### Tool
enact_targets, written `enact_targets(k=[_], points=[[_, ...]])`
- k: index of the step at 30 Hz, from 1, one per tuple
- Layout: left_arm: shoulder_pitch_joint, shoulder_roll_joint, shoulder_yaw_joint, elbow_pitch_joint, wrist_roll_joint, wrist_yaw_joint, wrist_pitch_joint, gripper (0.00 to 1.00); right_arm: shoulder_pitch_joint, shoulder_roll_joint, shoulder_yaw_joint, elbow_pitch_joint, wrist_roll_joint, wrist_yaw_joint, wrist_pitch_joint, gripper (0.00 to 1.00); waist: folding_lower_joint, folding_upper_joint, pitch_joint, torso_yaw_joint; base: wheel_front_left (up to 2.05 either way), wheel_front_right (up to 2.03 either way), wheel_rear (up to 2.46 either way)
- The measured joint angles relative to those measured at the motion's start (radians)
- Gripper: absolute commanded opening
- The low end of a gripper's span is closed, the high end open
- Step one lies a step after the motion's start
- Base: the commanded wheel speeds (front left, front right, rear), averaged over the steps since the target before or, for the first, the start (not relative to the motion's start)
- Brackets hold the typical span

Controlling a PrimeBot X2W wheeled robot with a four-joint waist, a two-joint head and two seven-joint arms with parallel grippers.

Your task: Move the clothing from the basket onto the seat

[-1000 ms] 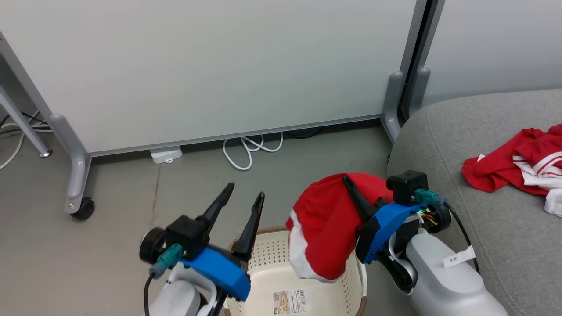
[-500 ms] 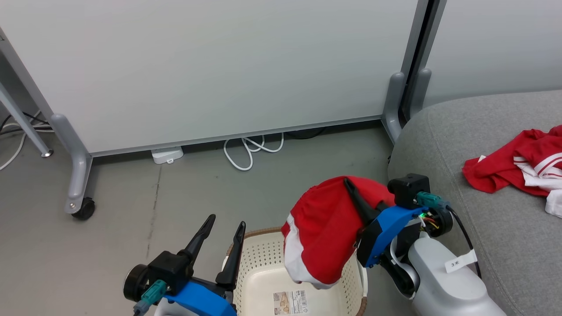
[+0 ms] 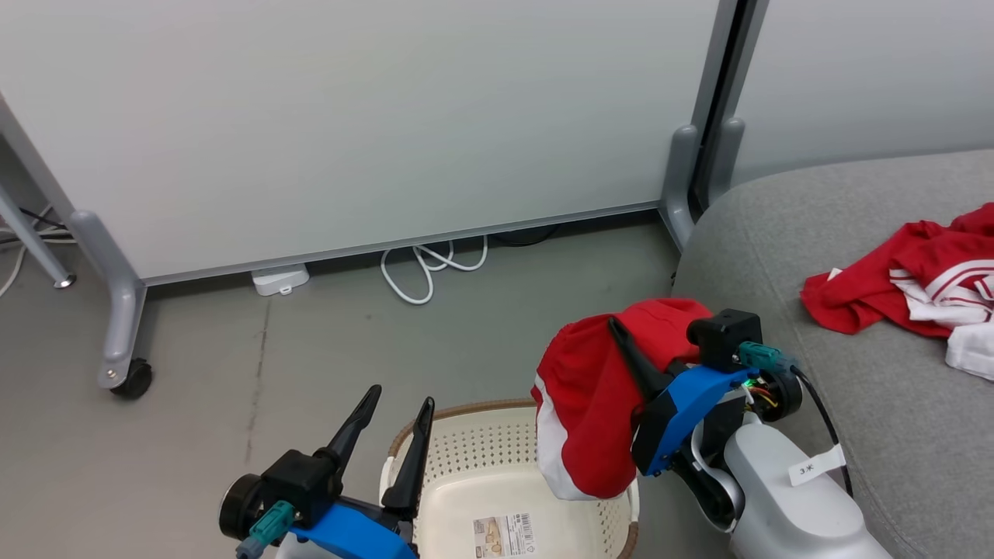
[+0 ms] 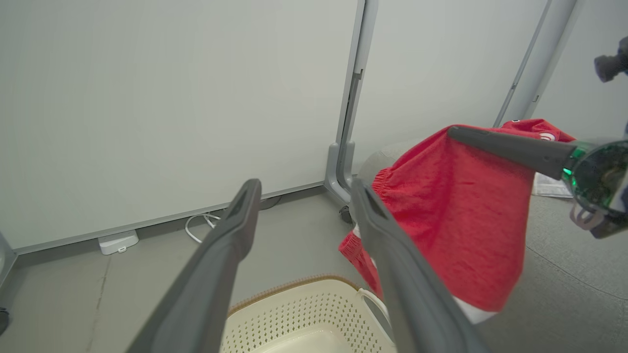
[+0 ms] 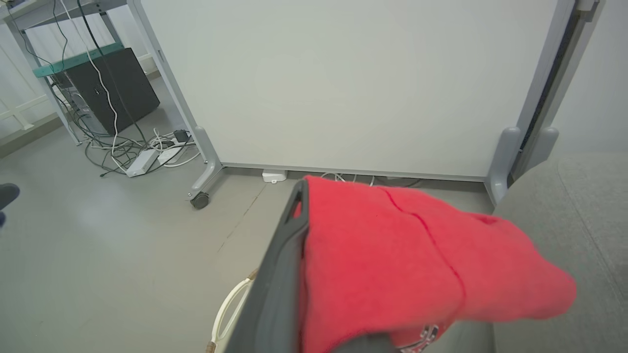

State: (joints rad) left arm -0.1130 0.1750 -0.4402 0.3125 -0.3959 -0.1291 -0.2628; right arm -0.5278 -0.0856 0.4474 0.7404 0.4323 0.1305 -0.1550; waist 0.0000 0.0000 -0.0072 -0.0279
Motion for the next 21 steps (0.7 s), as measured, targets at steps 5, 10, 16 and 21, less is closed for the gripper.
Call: enact_targets(k=[5, 10, 16, 21], points=[[0.003, 0.003, 0.004, 0.0, -0.001, 0.0, 0.0, 1.0, 0.004, 0.001, -0.012, -0.015, -0.009, 0.0, 0.006, 0.0, 0.0, 0.0, 0.005, -0.034, 0.0, 0.0, 0.0], [0.002, 0.004, 0.005, -0.002, -0.002, 0.0, 0.0, 1.0, 0.006, 0.003, -0.021, -0.028, -0.015, 0.0, 0.013, 0.0, 0.0, 0.0, 0.013, -0.087, 0.0, 0.0, 0.0], [-0.006, 0.001, 0.005, -0.009, -0.001, 0.0, 0.0, 1.0, 0.009, 0.004, -0.031, -0.042, -0.019, 0.0, 0.019, 0.0, 0.0, 0.0, 0.027, -0.17, 0.0, 0.0, 0.0], [-0.018, 0.003, 0.003, -0.013, 0.0, 0.0, 0.0, 1.0, 0.01, 0.004, -0.045, -0.048, -0.026, 0.0, 0.019, 0.0, 0.0, 0.0, 0.042, -0.244, 0.0, 0.0, 0.0]])
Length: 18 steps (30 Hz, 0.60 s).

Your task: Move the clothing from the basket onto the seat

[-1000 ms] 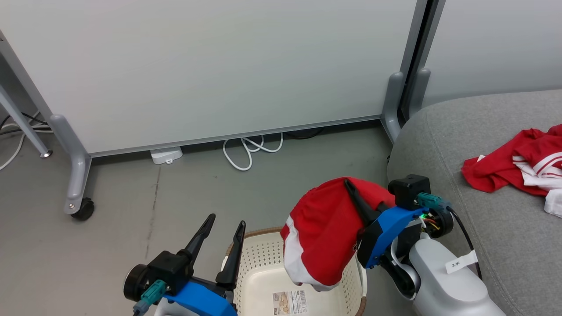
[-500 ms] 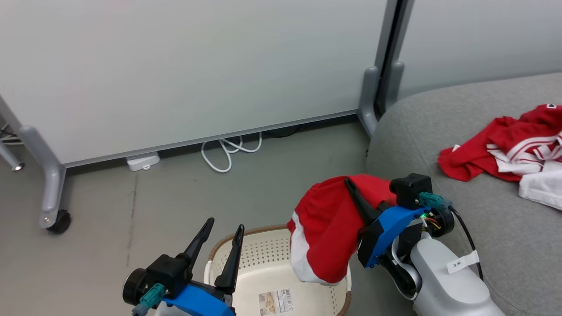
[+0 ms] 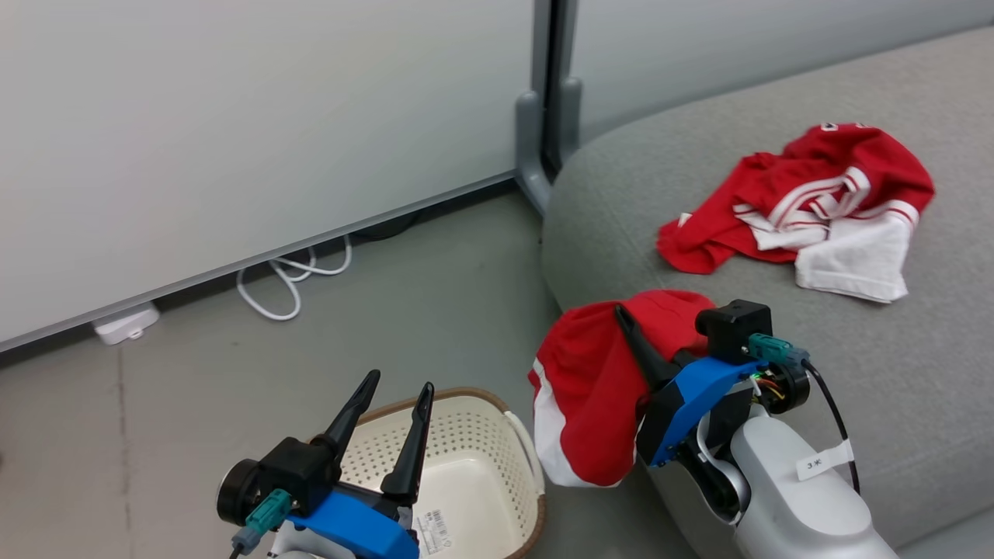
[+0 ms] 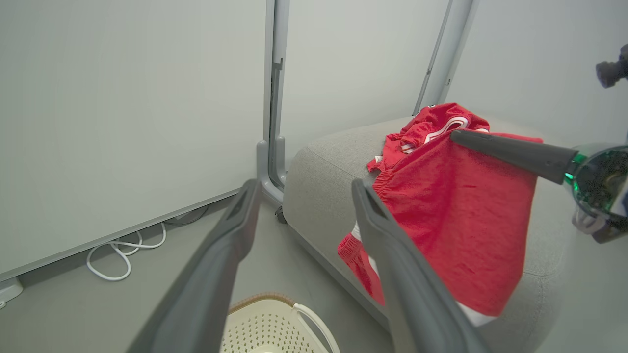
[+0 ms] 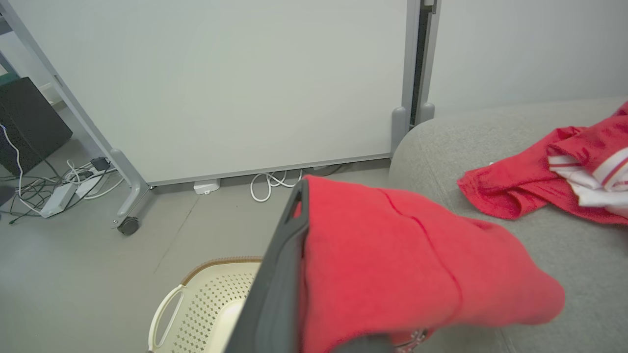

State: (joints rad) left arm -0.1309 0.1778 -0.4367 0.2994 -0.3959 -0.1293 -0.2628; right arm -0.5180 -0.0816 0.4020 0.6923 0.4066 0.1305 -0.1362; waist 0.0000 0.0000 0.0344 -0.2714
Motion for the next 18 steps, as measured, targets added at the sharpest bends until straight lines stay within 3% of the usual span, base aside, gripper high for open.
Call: enact_targets(k=[18], points=[[-0.033, 0.013, -0.005, -0.006, 0.002, 0.0, 0.0, 1.0, 0.019, 0.009, -0.03, -0.025, -0.011, 0.0, -0.009, 0.0, 0.0, 0.0, 0.049, -0.218, 0.0, 0.0, 0.0]])
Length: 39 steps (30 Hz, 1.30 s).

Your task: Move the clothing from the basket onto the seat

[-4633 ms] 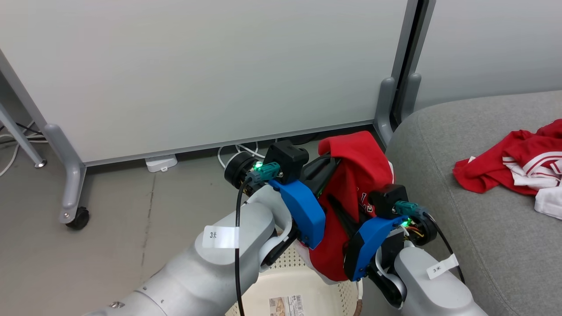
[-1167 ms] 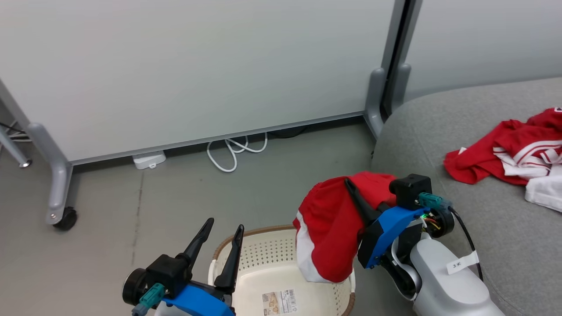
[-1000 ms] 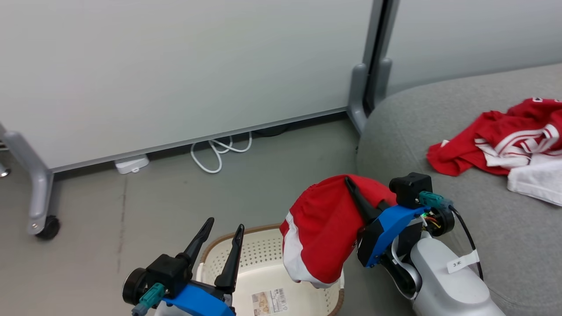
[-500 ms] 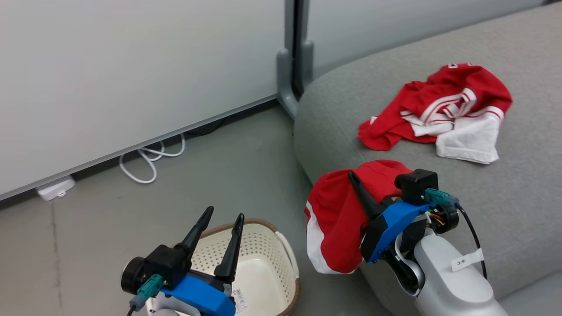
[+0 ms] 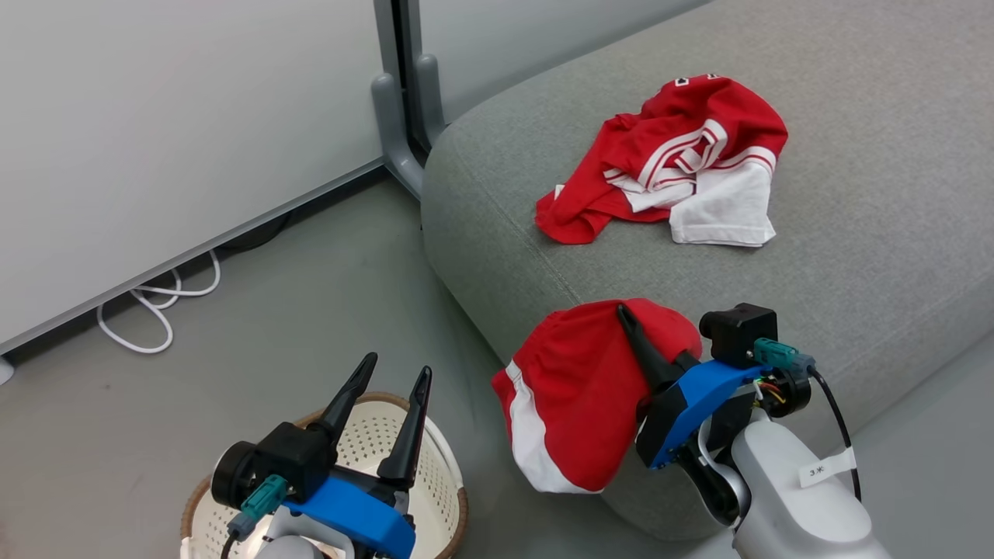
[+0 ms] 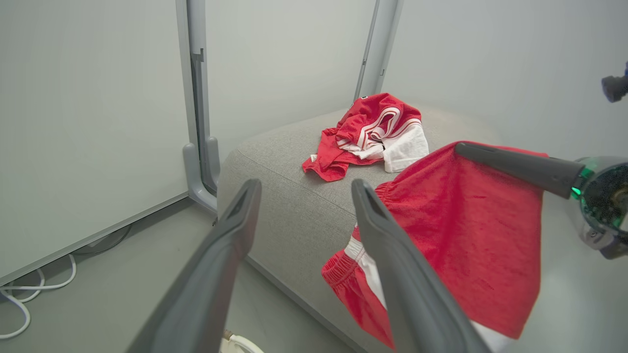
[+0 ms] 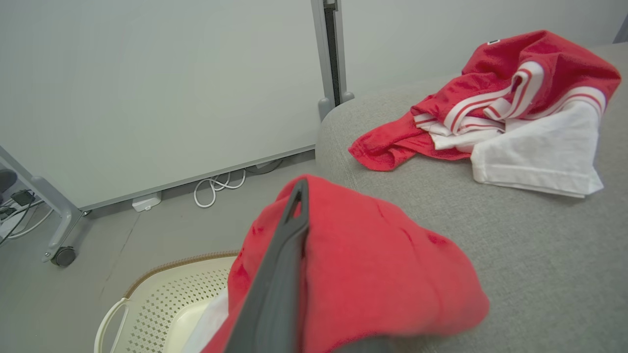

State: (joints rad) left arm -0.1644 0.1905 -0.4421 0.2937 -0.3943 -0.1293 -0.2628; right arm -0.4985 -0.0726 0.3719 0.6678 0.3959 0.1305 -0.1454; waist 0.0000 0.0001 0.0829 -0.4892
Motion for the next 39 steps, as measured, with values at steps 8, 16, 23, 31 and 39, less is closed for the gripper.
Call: enact_targets(k=[8, 16, 23, 31, 39], points=[[-0.001, 0.003, -0.002, 0.001, 0.0, 0.0, 0.0, 1.0, 0.009, 0.004, -0.003, -0.005, -0.001, 0.0, 0.0, 0.0, 0.0, 0.0, 0.01, -0.027, 0.0, 0.0, 0.0], [-0.001, 0.007, -0.006, -0.001, 0.0, 0.0, 0.0, 1.0, 0.012, 0.006, -0.013, -0.011, -0.007, 0.0, 0.004, 0.0, 0.0, 0.0, 0.017, -0.018, 0.0, 0.0, 0.0], [-0.009, 0.022, 0.0, -0.013, 0.008, 0.0, 0.0, 1.0, -0.049, -0.004, -0.03, -0.026, 0.002, 0.0, 0.028, 0.0, 0.0, 0.0, 0.052, -0.012, 0.0, 0.0, 0.0], [-0.058, 0.055, -0.025, -0.044, 0.017, 0.0, 0.0, 1.0, -0.248, -0.087, -0.119, -0.074, 0.027, 0.0, 0.103, 0.0, 0.0, -0.0001, 0.131, 0.01, 0.0, 0.0, 0.0], [-0.142, 0.1, -0.068, -0.084, 0.025, 0.0, 0.0, 1.0, -0.453, -0.221, -0.273, -0.141, 0.062, 0.0, 0.206, 0.0, 0.0001, 0.0, 0.25, 0.061, 0.0, 0.0, 0.0]])
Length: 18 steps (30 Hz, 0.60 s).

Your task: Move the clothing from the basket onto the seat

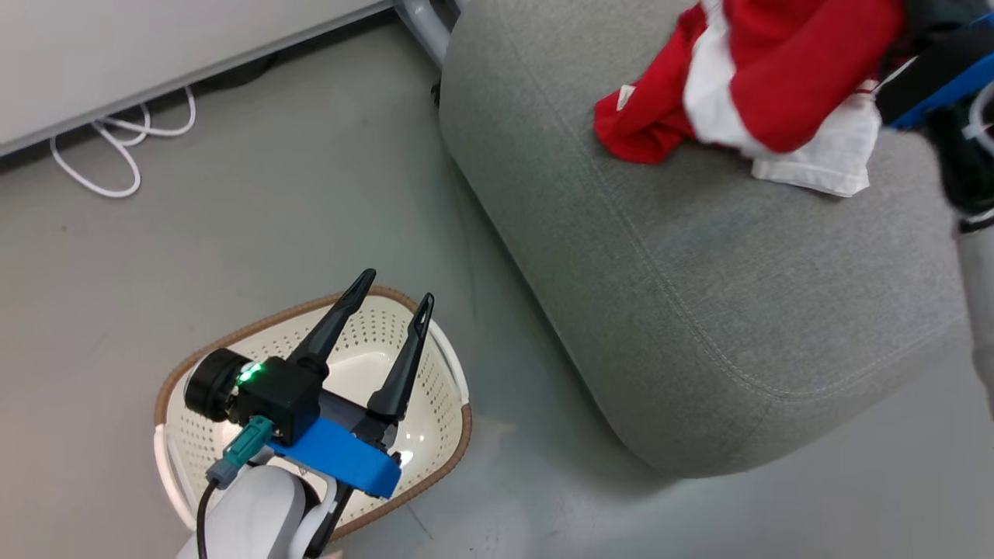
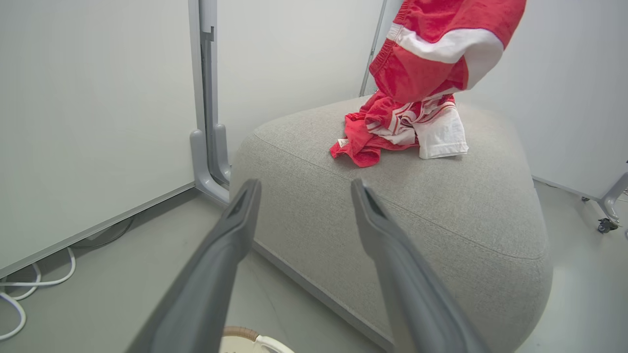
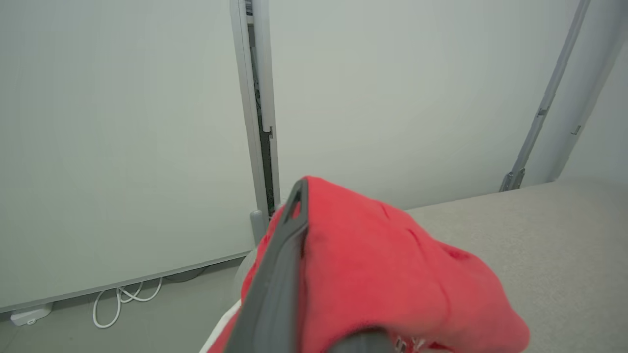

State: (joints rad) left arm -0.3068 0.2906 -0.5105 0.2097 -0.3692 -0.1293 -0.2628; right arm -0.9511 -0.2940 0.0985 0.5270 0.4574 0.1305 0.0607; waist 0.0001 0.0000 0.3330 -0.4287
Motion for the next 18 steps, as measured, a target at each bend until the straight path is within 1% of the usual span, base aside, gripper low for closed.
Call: enact_targets(k=[2, 6, 9, 14, 18], points=[[-0.016, 0.01, -0.012, -0.011, 0.0, 0.0, 0.0, 1.0, -0.038, -0.025, -0.051, -0.024, 0.003, 0.0, 0.01, 0.0, 0.0, 0.0, 0.03, 0.017, 0.0, 0.0, 0.0], [-0.066, 0.033, -0.022, -0.033, 0.007, 0.0, 0.0, 1.0, -0.126, -0.098, -0.154, -0.073, -0.012, 0.0, 0.044, 0.0, 0.0, 0.0, 0.098, 0.048, 0.0, 0.0, 0.0], [-0.102, 0.052, -0.029, -0.052, 0.014, 0.0, 0.0, 1.0, -0.156, -0.137, -0.224, -0.086, -0.033, 0.0, 0.062, 0.0, 0.0001, 0.0, 0.154, 0.069, 0.0, 0.0, 0.0], [-0.148, 0.086, -0.039, -0.083, 0.027, 0.0, 0.0, 1.0, -0.152, -0.165, -0.303, -0.083, -0.053, 0.0, 0.076, 0.0, 0.0001, 0.0, 0.244, 0.096, 0.0, 0.0, 0.0], [-0.18, 0.113, -0.038, -0.107, 0.036, 0.0, 0.0, 1.0, -0.126, -0.169, -0.337, -0.041, -0.058, 0.0, 0.048, 0.0, 0.0001, -0.0001, 0.311, 0.109, 0.0, 0.0, 0.0]])
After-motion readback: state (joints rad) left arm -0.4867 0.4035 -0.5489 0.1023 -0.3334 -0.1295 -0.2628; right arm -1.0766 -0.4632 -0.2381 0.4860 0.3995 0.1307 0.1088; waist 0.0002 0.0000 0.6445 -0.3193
